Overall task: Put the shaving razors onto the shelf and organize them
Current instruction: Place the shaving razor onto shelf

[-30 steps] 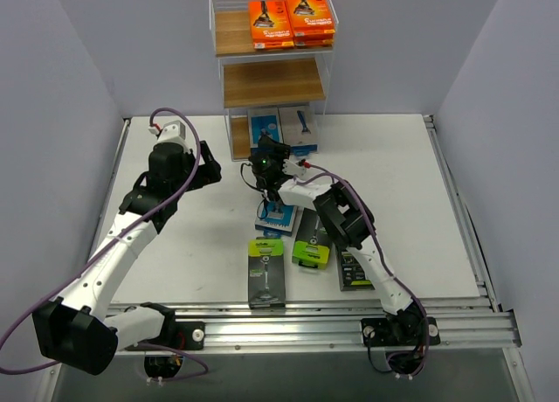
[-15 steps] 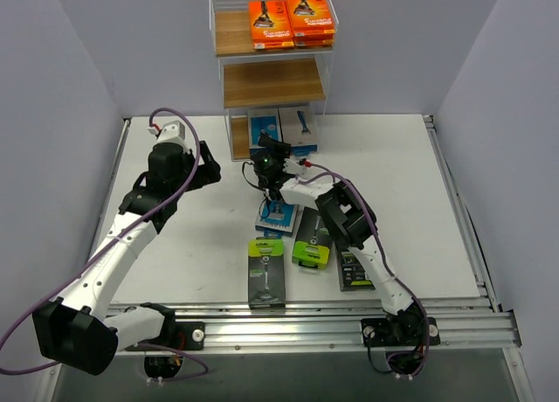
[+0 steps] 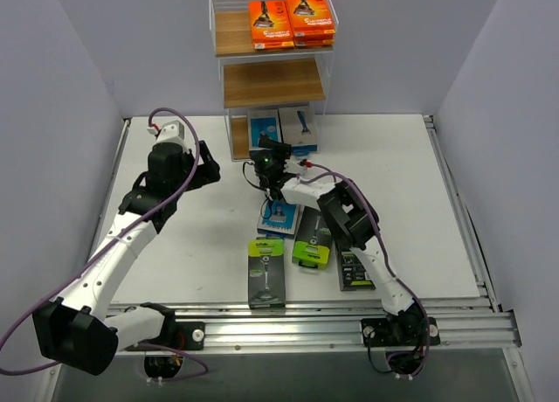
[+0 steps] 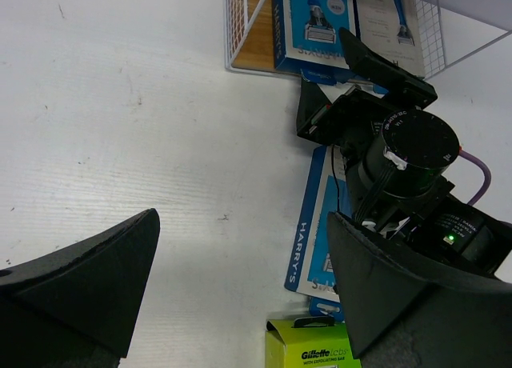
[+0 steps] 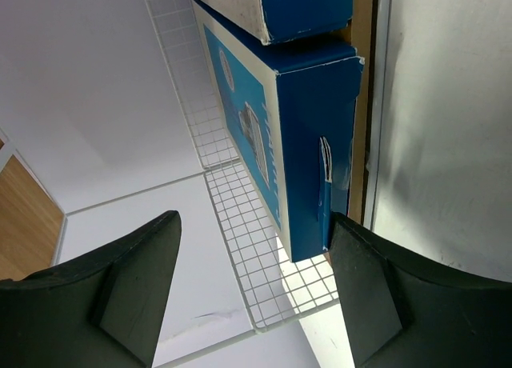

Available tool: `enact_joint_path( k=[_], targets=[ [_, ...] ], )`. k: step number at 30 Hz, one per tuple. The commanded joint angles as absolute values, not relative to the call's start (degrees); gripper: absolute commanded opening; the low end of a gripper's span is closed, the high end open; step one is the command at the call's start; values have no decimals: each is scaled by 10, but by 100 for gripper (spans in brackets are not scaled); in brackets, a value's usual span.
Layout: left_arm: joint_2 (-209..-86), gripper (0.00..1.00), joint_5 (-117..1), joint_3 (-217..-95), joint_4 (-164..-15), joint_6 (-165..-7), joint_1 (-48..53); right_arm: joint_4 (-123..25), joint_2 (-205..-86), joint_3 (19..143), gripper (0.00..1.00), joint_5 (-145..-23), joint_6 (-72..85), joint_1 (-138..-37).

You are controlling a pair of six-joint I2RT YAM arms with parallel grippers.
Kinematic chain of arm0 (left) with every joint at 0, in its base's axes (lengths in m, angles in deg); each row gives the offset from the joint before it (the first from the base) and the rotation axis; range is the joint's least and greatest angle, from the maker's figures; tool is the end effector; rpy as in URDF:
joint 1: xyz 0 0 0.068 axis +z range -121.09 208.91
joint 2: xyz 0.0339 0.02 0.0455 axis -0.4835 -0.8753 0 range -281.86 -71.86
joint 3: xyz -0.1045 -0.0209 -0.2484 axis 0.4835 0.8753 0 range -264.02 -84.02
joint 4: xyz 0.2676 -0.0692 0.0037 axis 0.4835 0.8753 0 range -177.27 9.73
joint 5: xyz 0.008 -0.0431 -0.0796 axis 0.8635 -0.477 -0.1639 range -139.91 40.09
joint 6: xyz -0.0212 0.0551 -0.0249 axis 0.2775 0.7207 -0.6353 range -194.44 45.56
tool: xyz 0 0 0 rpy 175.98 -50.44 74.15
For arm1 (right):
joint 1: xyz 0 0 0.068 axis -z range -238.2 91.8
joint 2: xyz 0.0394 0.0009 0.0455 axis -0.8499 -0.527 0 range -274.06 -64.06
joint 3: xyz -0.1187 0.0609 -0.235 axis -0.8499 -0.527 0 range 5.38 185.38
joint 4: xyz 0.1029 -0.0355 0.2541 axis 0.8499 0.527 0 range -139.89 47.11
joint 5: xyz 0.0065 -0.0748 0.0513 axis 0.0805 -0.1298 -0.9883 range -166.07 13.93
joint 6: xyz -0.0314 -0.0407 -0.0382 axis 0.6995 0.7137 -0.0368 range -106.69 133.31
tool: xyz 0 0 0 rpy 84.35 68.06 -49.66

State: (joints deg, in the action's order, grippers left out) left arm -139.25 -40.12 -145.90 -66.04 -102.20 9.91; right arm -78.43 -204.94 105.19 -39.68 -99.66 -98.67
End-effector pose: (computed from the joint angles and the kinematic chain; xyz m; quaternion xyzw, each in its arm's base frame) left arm 0.2814 -0.0880 0.3342 -0.1094 0.8425 -0.1407 0.5084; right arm 0.4528 0.3477 0.1274 0.5957 0.4821 0.5226 0.3736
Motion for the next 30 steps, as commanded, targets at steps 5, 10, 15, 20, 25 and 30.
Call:
enact_joint_path(
  k=[5, 10, 15, 20, 25, 30],
  targets=[
    [-1385, 94, -392, -1472, -679, -1009, 103, -709, -2021, 1030, 70, -401, -1000, -983],
    [-1387, 94, -392, -1472, -679, -1009, 105, -698, -2018, 1032, 70, -413, -994, -981],
    [-1391, 94, -396, -1472, -680, -1009, 109, -684, -2010, 1029, 73, -423, -988, -978],
    [-1389, 94, -396, -1470, -683, -1008, 112, -687, -1991, 1012, 75, -428, -973, -976],
    [-1389, 94, -398, -1470, -684, -1005, 120, -697, -1969, 982, 81, -452, -944, -974],
    [-1390, 94, -394, -1468, -690, -1000, 132, -705, -1927, 948, 82, -465, -913, -970]
  ],
)
